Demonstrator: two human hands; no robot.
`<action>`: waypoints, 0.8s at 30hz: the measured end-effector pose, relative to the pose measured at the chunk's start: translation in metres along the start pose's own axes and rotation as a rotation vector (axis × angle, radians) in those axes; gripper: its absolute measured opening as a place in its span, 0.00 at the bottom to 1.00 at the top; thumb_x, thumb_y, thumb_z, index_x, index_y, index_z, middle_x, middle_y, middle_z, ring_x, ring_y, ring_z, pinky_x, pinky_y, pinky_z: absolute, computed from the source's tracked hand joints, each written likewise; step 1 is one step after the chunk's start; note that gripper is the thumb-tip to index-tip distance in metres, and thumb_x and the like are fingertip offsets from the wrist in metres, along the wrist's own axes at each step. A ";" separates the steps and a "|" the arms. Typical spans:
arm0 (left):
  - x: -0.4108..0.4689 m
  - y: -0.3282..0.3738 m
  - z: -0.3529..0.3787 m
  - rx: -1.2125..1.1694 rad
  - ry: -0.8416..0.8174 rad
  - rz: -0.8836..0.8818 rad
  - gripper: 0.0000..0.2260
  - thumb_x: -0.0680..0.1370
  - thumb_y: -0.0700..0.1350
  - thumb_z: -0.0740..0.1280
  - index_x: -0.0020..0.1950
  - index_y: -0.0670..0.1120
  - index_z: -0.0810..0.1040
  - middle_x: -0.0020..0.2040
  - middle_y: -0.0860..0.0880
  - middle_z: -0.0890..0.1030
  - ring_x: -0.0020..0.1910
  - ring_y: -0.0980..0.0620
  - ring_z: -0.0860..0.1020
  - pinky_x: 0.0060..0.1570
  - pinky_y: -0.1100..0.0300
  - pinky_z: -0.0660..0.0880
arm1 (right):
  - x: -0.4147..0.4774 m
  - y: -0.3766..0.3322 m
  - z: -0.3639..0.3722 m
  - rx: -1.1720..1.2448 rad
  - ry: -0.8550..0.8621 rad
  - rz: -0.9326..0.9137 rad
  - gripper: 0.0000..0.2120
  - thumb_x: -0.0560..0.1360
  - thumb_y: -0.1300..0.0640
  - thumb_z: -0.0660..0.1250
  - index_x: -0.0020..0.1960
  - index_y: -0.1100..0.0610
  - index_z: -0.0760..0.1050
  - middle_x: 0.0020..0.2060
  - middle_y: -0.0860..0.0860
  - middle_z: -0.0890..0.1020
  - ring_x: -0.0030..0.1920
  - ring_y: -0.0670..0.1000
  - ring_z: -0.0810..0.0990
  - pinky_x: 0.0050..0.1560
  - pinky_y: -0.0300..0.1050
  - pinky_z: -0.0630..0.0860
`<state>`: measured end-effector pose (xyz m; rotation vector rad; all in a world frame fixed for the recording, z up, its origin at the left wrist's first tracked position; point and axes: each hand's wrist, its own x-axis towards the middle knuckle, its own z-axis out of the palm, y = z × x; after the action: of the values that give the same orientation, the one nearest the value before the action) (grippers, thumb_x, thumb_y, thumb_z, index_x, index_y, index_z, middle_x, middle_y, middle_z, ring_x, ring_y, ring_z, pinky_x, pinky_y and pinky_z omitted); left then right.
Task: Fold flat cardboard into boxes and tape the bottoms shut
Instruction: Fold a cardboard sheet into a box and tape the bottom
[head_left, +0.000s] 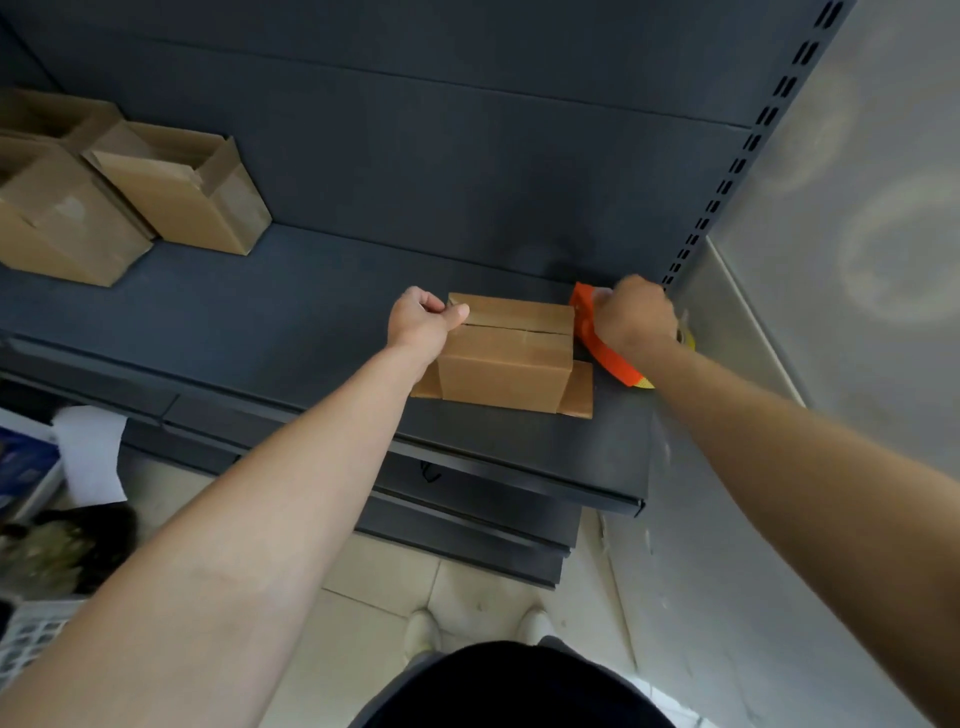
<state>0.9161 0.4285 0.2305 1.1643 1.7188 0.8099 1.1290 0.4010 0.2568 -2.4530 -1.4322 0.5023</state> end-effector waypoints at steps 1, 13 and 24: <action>-0.002 -0.001 0.000 0.012 0.011 0.000 0.12 0.74 0.48 0.72 0.49 0.44 0.73 0.47 0.50 0.77 0.46 0.51 0.75 0.46 0.58 0.70 | -0.005 -0.009 -0.001 0.149 -0.073 0.021 0.17 0.79 0.48 0.60 0.53 0.63 0.74 0.56 0.62 0.79 0.55 0.62 0.77 0.56 0.52 0.75; -0.015 0.008 -0.004 0.073 -0.005 -0.124 0.18 0.75 0.54 0.70 0.56 0.41 0.80 0.57 0.44 0.81 0.57 0.43 0.78 0.50 0.57 0.71 | -0.029 -0.020 0.019 0.625 -0.363 0.255 0.29 0.72 0.51 0.73 0.68 0.59 0.67 0.61 0.57 0.77 0.57 0.59 0.79 0.51 0.53 0.80; -0.017 0.017 -0.048 -0.095 -0.039 -0.175 0.33 0.69 0.68 0.66 0.60 0.42 0.73 0.55 0.50 0.78 0.51 0.46 0.77 0.55 0.50 0.75 | -0.052 -0.052 0.016 0.841 -0.180 0.427 0.28 0.74 0.34 0.59 0.54 0.59 0.72 0.52 0.56 0.80 0.54 0.60 0.79 0.58 0.58 0.77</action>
<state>0.8813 0.4170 0.2696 0.9456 1.7044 0.7474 1.0576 0.3815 0.2706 -2.0006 -0.5232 1.1555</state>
